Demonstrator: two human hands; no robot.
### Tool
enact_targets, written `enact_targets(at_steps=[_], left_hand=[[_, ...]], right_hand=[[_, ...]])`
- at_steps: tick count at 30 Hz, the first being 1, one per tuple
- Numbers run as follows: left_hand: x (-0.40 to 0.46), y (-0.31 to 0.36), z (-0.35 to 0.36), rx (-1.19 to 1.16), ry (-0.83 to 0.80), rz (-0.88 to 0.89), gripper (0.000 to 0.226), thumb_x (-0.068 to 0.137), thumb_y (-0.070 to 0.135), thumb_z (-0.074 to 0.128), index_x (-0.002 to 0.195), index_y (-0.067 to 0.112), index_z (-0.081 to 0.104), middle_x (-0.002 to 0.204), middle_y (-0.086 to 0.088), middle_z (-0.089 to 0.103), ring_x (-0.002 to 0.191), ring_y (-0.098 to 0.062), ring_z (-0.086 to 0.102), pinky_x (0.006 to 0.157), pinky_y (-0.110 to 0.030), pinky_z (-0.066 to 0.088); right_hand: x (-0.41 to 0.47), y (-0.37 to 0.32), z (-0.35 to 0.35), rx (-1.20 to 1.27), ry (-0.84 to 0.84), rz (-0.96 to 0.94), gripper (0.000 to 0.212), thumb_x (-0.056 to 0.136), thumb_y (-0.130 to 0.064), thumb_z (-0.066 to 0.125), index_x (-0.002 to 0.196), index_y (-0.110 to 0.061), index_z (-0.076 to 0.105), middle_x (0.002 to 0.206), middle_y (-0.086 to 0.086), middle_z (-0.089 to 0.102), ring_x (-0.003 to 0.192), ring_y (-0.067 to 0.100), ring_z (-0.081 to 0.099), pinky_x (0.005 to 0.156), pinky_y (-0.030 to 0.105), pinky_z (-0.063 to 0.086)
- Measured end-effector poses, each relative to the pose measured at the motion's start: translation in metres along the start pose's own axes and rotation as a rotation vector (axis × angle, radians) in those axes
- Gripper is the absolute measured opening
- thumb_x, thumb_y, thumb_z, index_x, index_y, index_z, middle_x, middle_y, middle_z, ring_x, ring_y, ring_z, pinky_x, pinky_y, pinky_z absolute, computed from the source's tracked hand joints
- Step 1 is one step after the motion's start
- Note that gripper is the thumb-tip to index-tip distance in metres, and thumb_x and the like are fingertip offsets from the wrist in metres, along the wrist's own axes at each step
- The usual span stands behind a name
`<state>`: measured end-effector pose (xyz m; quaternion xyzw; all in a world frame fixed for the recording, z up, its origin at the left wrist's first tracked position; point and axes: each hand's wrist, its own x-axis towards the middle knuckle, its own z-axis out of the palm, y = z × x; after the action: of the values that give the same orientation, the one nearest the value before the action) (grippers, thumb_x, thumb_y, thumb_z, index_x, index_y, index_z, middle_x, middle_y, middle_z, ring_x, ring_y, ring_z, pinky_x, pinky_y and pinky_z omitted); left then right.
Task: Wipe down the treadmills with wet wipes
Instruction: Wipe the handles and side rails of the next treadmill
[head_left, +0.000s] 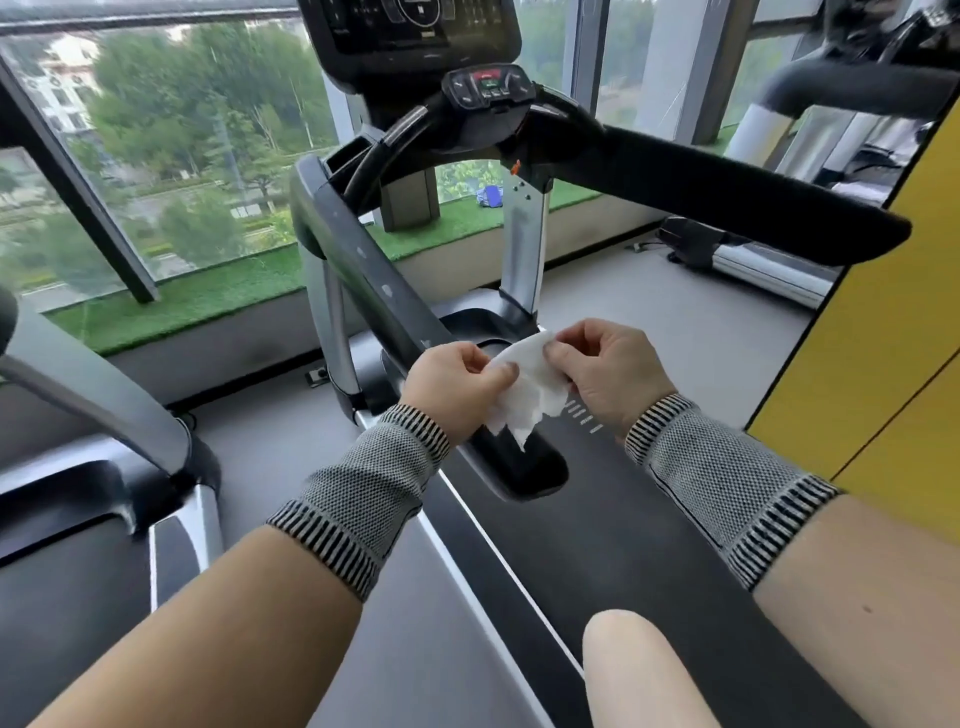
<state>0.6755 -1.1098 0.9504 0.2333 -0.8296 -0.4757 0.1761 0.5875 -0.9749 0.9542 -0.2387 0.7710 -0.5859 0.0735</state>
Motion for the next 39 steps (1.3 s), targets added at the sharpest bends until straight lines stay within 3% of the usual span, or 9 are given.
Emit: enact_targets(at_steps=[5, 11, 14, 16, 18, 22, 29, 33, 39], left_hand=[[0.024, 0.011, 0.006, -0.214, 0.018, -0.21, 0.022, 0.075, 0.032, 0.066, 0.061, 0.015, 0.06, 0.072, -0.015, 0.064, 0.084, -0.043, 0.068, 0.076, -0.059, 0.055], [0.072, 0.016, 0.016, -0.163, 0.055, -0.289, 0.019, 0.09, 0.017, 0.052, 0.072, 0.012, 0.055, 0.089, -0.017, 0.06, 0.08, -0.029, 0.06, 0.083, -0.052, 0.056], [0.089, 0.022, 0.029, -0.116, 0.065, -0.317, 0.024, 0.092, 0.012, 0.046, 0.071, 0.008, 0.057, 0.09, -0.023, 0.064, 0.082, -0.035, 0.064, 0.074, -0.046, 0.055], [0.093, 0.031, 0.037, -0.034, 0.143, -0.29, 0.025, 0.088, 0.011, 0.047, 0.073, 0.006, 0.066, 0.089, -0.023, 0.069, 0.083, -0.039, 0.067, 0.066, -0.041, 0.053], [0.087, 0.042, 0.038, 0.142, 0.249, -0.292, 0.023, 0.086, 0.012, 0.052, 0.076, 0.016, 0.072, 0.081, -0.009, 0.073, 0.076, -0.028, 0.069, 0.065, -0.035, 0.053], [0.059, 0.059, 0.041, 0.731, 0.412, -0.37, 0.022, 0.089, 0.02, 0.059, 0.107, 0.02, 0.071, 0.105, 0.002, 0.07, 0.097, -0.018, 0.064, 0.089, -0.029, 0.046], [0.018, 0.057, 0.07, 0.878, 0.062, -0.661, 0.054, 0.094, 0.025, 0.053, 0.146, 0.019, 0.037, 0.154, 0.009, 0.03, 0.138, -0.011, 0.034, 0.111, -0.025, 0.026], [0.014, 0.062, 0.068, 0.884, -0.039, -0.667, 0.064, 0.094, 0.023, 0.053, 0.151, 0.018, 0.025, 0.159, 0.01, 0.017, 0.141, -0.01, 0.028, 0.11, -0.021, 0.024], [0.008, 0.058, 0.061, 0.881, -0.165, -0.647, 0.076, 0.088, 0.02, 0.057, 0.153, 0.017, 0.017, 0.161, 0.009, 0.006, 0.143, -0.01, 0.022, 0.106, -0.022, 0.03]], right_hand=[[0.016, 0.006, 0.011, -0.029, -0.155, -0.126, 0.015, 0.079, -0.014, 0.075, 0.07, -0.018, 0.063, 0.065, -0.004, 0.062, 0.056, 0.002, 0.053, 0.06, 0.015, 0.048], [0.063, 0.027, 0.015, -0.114, -0.293, -0.235, 0.027, 0.072, -0.029, 0.081, 0.089, -0.016, 0.063, 0.076, -0.01, 0.061, 0.063, 0.0, 0.053, 0.063, 0.01, 0.047], [0.097, 0.046, 0.012, -0.096, -0.269, -0.27, 0.018, 0.077, -0.037, 0.073, 0.075, -0.022, 0.064, 0.065, -0.009, 0.062, 0.056, 0.003, 0.054, 0.06, 0.022, 0.052], [0.121, 0.057, 0.007, -0.039, -0.327, -0.263, 0.015, 0.078, -0.028, 0.073, 0.067, -0.025, 0.063, 0.064, -0.005, 0.065, 0.059, 0.011, 0.06, 0.062, 0.031, 0.055], [0.141, 0.062, 0.0, -0.028, -0.43, -0.205, 0.021, 0.077, -0.022, 0.075, 0.064, -0.029, 0.061, 0.064, -0.005, 0.066, 0.061, 0.014, 0.062, 0.065, 0.032, 0.055], [0.166, 0.068, -0.013, -0.117, -0.663, -0.098, 0.014, 0.08, -0.019, 0.072, 0.07, -0.025, 0.064, 0.064, -0.014, 0.06, 0.063, 0.007, 0.057, 0.068, 0.024, 0.048], [0.127, 0.089, -0.01, -0.183, -0.847, 0.091, 0.013, 0.09, -0.025, 0.06, 0.1, -0.022, 0.069, 0.083, -0.009, 0.063, 0.078, 0.012, 0.06, 0.078, 0.028, 0.053], [0.081, 0.09, -0.007, -0.137, -0.95, 0.27, 0.019, 0.091, -0.027, 0.058, 0.103, -0.022, 0.072, 0.09, -0.003, 0.069, 0.085, 0.018, 0.064, 0.082, 0.03, 0.053], [0.031, 0.078, -0.023, -0.009, -0.948, 0.254, 0.027, 0.093, -0.012, 0.054, 0.117, -0.015, 0.068, 0.12, -0.002, 0.065, 0.111, 0.012, 0.059, 0.102, 0.022, 0.041]])
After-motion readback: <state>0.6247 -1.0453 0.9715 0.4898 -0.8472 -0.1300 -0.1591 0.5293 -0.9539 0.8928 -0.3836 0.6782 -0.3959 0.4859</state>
